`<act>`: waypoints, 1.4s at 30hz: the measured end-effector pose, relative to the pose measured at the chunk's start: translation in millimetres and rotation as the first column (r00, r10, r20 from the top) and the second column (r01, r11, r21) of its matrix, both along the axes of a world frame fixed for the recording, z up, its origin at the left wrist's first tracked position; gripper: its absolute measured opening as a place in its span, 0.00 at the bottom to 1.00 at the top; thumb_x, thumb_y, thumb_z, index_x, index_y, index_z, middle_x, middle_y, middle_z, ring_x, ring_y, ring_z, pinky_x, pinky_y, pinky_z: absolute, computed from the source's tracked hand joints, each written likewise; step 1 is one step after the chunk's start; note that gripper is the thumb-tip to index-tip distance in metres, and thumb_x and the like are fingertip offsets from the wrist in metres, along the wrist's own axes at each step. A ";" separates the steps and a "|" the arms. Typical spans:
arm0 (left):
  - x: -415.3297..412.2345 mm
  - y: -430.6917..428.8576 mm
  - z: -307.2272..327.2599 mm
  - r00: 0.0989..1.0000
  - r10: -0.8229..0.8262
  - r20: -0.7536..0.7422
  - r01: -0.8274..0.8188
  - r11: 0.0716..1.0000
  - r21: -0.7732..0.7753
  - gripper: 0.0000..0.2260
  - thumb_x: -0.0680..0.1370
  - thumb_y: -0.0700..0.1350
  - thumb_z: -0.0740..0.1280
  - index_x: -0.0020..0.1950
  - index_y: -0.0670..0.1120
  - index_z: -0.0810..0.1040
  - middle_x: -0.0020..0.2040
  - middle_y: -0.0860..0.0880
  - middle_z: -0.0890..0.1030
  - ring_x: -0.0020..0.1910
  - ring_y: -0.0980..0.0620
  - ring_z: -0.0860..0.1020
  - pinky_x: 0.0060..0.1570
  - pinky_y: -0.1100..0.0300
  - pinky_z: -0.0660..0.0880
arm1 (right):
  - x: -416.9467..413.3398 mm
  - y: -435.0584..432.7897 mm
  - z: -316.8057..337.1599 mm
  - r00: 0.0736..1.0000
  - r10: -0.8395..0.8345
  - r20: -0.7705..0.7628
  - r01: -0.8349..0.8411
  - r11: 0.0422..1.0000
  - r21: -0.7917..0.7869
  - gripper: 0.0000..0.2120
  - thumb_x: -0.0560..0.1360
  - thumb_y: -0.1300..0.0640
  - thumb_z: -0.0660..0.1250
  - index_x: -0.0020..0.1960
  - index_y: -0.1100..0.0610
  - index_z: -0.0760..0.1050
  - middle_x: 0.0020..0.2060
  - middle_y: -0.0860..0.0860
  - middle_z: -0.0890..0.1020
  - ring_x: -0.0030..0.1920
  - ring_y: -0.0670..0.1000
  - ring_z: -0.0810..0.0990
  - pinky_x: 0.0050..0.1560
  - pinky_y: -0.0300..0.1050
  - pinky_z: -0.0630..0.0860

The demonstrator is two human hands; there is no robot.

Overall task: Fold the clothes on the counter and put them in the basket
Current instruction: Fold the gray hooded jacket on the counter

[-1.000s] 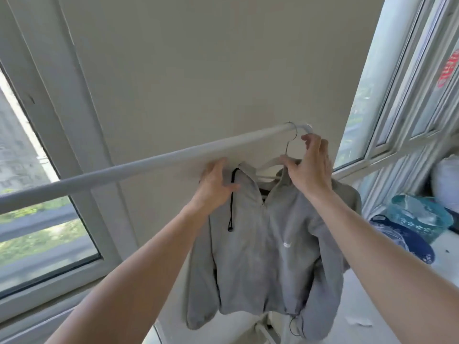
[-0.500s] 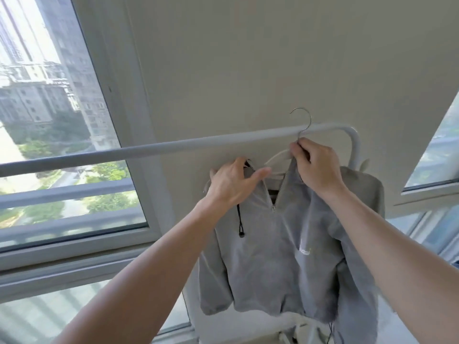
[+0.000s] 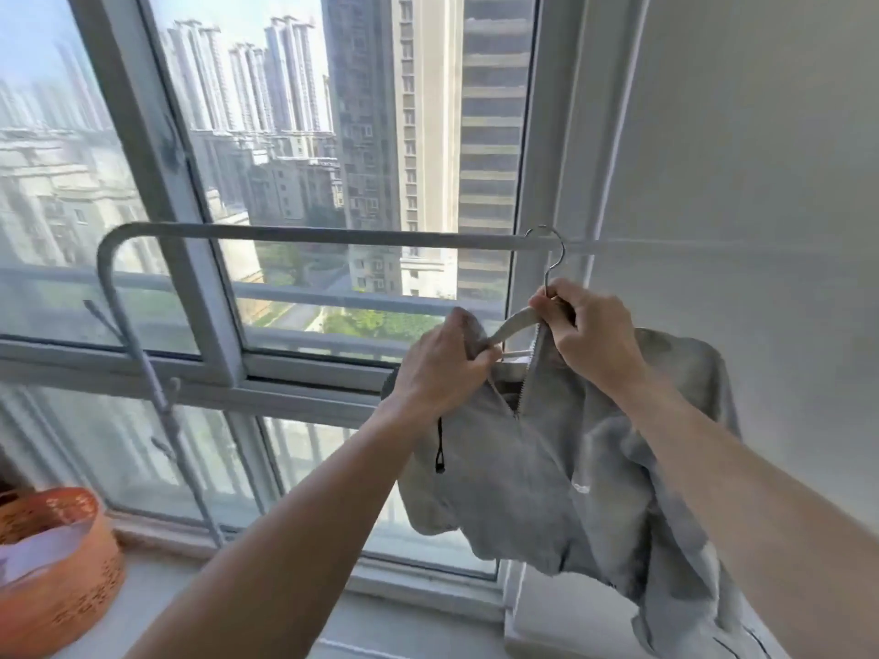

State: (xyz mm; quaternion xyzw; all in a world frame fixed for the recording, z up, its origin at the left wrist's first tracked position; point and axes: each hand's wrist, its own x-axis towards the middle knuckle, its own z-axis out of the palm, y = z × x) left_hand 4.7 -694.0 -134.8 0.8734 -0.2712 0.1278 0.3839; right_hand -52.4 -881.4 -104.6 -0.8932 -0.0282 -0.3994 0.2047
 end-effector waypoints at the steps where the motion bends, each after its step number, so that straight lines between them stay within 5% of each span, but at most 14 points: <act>1: -3.4 35.2 -3.8 1.000 0.030 -0.006 -0.031 1.000 -0.003 0.15 0.75 0.53 0.69 0.60 0.52 0.71 0.45 0.55 0.79 0.45 0.51 0.78 0.44 0.55 0.71 | 5.1 33.6 -4.4 0.999 0.048 -0.001 -0.048 0.999 0.013 0.08 0.80 0.51 0.67 0.49 0.55 0.80 0.30 0.45 0.77 0.32 0.53 0.77 0.36 0.46 0.72; 4: -13.4 127.8 -11.6 0.993 0.118 -0.020 -0.119 0.993 -0.011 0.18 0.74 0.51 0.68 0.63 0.53 0.70 0.47 0.53 0.80 0.47 0.50 0.79 0.47 0.53 0.75 | 19.0 119.7 -14.5 0.980 0.198 -0.024 -0.196 0.979 0.054 0.08 0.79 0.51 0.67 0.47 0.54 0.79 0.30 0.46 0.79 0.31 0.52 0.77 0.36 0.48 0.74; 9: -31.9 264.3 -17.3 0.958 0.287 -0.010 -0.286 0.957 0.045 0.15 0.74 0.43 0.69 0.60 0.50 0.74 0.38 0.55 0.73 0.37 0.56 0.73 0.35 0.69 0.65 | 43.3 242.7 -26.3 0.845 0.517 -0.134 -0.508 0.856 0.099 0.18 0.73 0.37 0.67 0.38 0.52 0.79 0.26 0.49 0.76 0.28 0.47 0.73 0.33 0.48 0.73; 12: -39.2 340.7 -23.7 0.910 0.414 0.001 -0.413 0.909 0.060 0.17 0.73 0.40 0.67 0.61 0.50 0.75 0.51 0.50 0.80 0.51 0.48 0.78 0.51 0.57 0.73 | 59.4 318.6 -35.1 0.726 0.667 -0.168 -0.662 0.744 0.095 0.23 0.75 0.39 0.69 0.36 0.58 0.79 0.24 0.49 0.68 0.27 0.44 0.66 0.32 0.45 0.69; 15: -44.5 424.3 -34.2 0.803 0.595 -0.044 -0.591 0.803 0.075 0.17 0.73 0.40 0.65 0.61 0.52 0.75 0.57 0.49 0.81 0.58 0.45 0.77 0.58 0.52 0.69 | 78.3 400.4 -46.8 0.572 0.774 -0.273 -0.787 0.611 0.085 0.23 0.74 0.39 0.66 0.35 0.59 0.76 0.25 0.45 0.64 0.29 0.43 0.63 0.32 0.41 0.65; 23: -44.1 635.9 -58.5 0.526 0.820 -0.226 -0.839 0.544 0.018 0.17 0.69 0.35 0.62 0.52 0.52 0.79 0.50 0.50 0.83 0.52 0.45 0.79 0.48 0.58 0.76 | 143.5 596.9 -59.7 0.350 0.870 -0.348 -0.906 0.408 0.109 0.21 0.74 0.38 0.68 0.39 0.56 0.82 0.29 0.47 0.79 0.33 0.50 0.76 0.38 0.41 0.74; 25: -37.5 683.8 -60.2 0.477 0.845 -0.242 -0.868 0.497 0.023 0.16 0.71 0.34 0.63 0.54 0.50 0.79 0.49 0.52 0.80 0.50 0.49 0.77 0.43 0.63 0.69 | 163.3 652.6 -59.4 0.319 0.883 -0.345 -0.920 0.375 0.110 0.13 0.75 0.46 0.72 0.36 0.52 0.80 0.28 0.41 0.77 0.32 0.43 0.73 0.38 0.39 0.72; 30: -17.5 797.6 -52.1 0.389 0.893 -0.227 -0.905 0.416 0.086 0.19 0.72 0.38 0.71 0.62 0.49 0.75 0.54 0.50 0.77 0.52 0.48 0.75 0.46 0.59 0.69 | 208.9 788.5 -58.4 0.248 0.908 -0.336 -0.935 0.315 0.160 0.10 0.74 0.43 0.72 0.37 0.46 0.81 0.28 0.42 0.78 0.33 0.46 0.77 0.39 0.46 0.76; 36: -31.6 931.7 -65.0 0.162 0.959 -0.231 -0.973 0.194 0.125 0.19 0.73 0.33 0.64 0.61 0.47 0.76 0.55 0.49 0.77 0.54 0.47 0.75 0.45 0.60 0.67 | 230.0 939.7 -68.6 0.051 0.929 -0.368 -0.979 0.120 0.167 0.08 0.75 0.49 0.72 0.44 0.53 0.85 0.33 0.42 0.82 0.35 0.38 0.78 0.37 0.30 0.69; 42: -36.2 1072.6 -94.7 0.033 0.922 -0.385 -0.991 0.080 0.108 0.19 0.73 0.31 0.60 0.56 0.51 0.77 0.50 0.50 0.77 0.49 0.48 0.76 0.42 0.57 0.72 | 263.8 1085.3 -93.7 -0.045 0.883 -0.467 -0.990 0.022 0.139 0.08 0.77 0.49 0.71 0.45 0.53 0.84 0.37 0.43 0.84 0.40 0.41 0.81 0.45 0.35 0.74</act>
